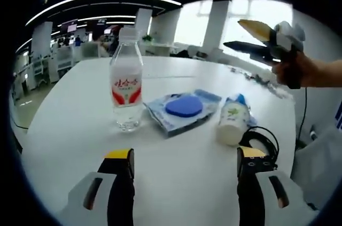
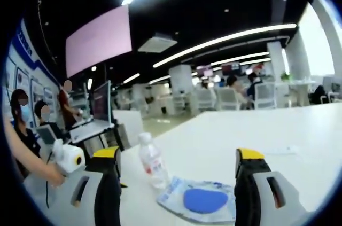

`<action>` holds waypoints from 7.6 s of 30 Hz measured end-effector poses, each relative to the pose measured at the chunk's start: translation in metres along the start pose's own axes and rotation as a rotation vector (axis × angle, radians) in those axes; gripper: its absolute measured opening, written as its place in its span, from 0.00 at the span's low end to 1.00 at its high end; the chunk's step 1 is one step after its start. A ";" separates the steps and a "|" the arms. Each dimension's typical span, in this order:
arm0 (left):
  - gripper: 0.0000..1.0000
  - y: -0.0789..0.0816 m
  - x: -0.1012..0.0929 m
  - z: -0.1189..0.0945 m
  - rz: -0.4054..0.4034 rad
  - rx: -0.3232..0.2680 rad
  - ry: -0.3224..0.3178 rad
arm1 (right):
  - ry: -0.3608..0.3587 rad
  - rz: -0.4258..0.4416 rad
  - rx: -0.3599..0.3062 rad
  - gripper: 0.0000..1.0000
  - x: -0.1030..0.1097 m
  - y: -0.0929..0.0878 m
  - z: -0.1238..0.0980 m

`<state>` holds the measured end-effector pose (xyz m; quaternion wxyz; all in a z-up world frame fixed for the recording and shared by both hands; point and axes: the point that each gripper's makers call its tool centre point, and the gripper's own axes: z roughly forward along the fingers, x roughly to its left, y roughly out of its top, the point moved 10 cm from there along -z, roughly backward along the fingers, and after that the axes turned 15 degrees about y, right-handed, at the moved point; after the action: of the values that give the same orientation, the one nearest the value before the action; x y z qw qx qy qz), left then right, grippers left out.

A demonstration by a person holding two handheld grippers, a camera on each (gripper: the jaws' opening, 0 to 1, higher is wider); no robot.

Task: Arrange the tabletop items into an orderly group along one side of the table until the central work area is clear of visible clutter.

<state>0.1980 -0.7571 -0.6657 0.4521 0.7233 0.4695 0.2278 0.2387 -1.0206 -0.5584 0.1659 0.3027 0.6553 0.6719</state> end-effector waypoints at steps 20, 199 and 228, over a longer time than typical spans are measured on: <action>0.72 0.006 -0.025 -0.003 0.084 -0.004 -0.034 | -0.100 0.027 0.031 0.80 -0.020 -0.012 -0.066; 0.03 0.048 -0.074 0.144 -0.085 0.319 0.315 | -0.249 0.394 0.436 0.01 -0.159 -0.115 -0.060; 0.06 0.046 -0.071 0.147 -0.154 0.330 0.344 | -0.235 0.404 0.408 0.02 -0.163 -0.117 -0.061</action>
<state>0.2985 -0.8913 -0.6912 0.2572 0.7000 0.6242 0.2329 0.3042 -1.1591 -0.7014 0.0396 0.5295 0.6797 0.5061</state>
